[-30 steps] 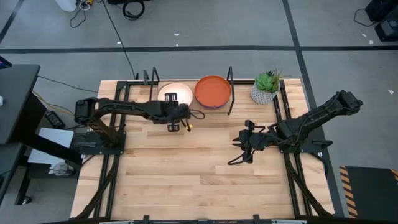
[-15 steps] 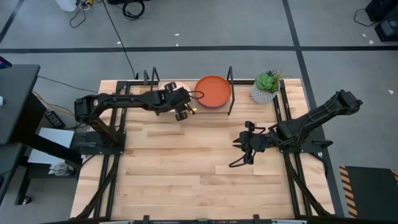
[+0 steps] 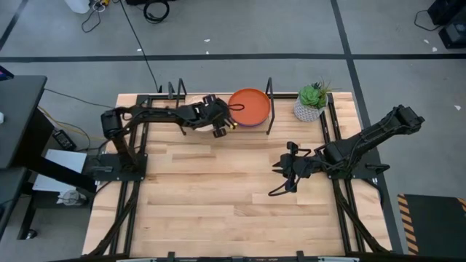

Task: Place and stack plates onto a shelf
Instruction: Stack the light orange plate on top of the gray plate on the shelf, then return to Home Position

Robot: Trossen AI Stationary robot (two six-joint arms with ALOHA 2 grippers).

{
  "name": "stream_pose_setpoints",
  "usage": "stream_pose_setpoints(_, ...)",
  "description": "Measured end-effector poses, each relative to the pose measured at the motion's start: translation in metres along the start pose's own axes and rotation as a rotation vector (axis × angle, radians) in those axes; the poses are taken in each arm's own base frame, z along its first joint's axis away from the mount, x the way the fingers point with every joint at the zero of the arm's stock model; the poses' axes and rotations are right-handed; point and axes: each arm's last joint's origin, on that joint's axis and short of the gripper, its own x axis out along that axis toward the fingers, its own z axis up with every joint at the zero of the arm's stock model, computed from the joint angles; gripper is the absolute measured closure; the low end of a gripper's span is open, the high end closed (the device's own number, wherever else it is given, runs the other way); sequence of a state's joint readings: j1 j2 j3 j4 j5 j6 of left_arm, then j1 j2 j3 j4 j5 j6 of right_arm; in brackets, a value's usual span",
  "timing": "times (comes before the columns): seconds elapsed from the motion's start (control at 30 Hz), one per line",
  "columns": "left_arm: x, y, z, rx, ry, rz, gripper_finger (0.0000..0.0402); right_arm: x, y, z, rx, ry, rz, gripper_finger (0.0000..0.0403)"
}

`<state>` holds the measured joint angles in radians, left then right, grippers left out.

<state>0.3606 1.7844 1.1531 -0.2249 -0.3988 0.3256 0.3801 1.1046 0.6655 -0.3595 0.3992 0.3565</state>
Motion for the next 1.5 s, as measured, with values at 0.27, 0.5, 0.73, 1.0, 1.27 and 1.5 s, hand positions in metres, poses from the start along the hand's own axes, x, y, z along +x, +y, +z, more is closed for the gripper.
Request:
stream_pose_setpoints(0.27, -0.029, 0.02, 0.01, -0.031, -0.103, 0.018, 0.0233, 0.0, 0.0, 0.0, -0.001, 0.001, 0.0, 0.0321)
stream_pose_setpoints(0.5, -0.017, 0.021, 0.008, -0.06, -0.147, -0.142, 0.0233, 0.006, -0.001, -0.011, -0.003, 0.004, -0.005, 0.0321)
stream_pose_setpoints(0.73, -0.022, 0.015, 0.014, -0.054, -0.216, -0.203, 0.0233, 0.014, -0.008, -0.026, 0.004, 0.036, -0.033, 0.0321)
stream_pose_setpoints(1.0, -0.039, -0.011, 0.032, 0.033, -0.353, -0.263, 0.0233, 0.02, -0.017, -0.041, 0.051, 0.02, -0.18, 0.0321)
stream_pose_setpoints(1.27, -0.044, -0.011, 0.032, 0.063, -0.391, -0.247, 0.0246, 0.037, -0.023, -0.034, 0.076, 0.003, -0.194, 0.0322)
stream_pose_setpoints(1.5, -0.041, -0.018, -0.014, 0.051, -0.393, -0.226, 0.0283, 0.04, -0.017, -0.033, 0.064, 0.12, -0.125, 0.0322)
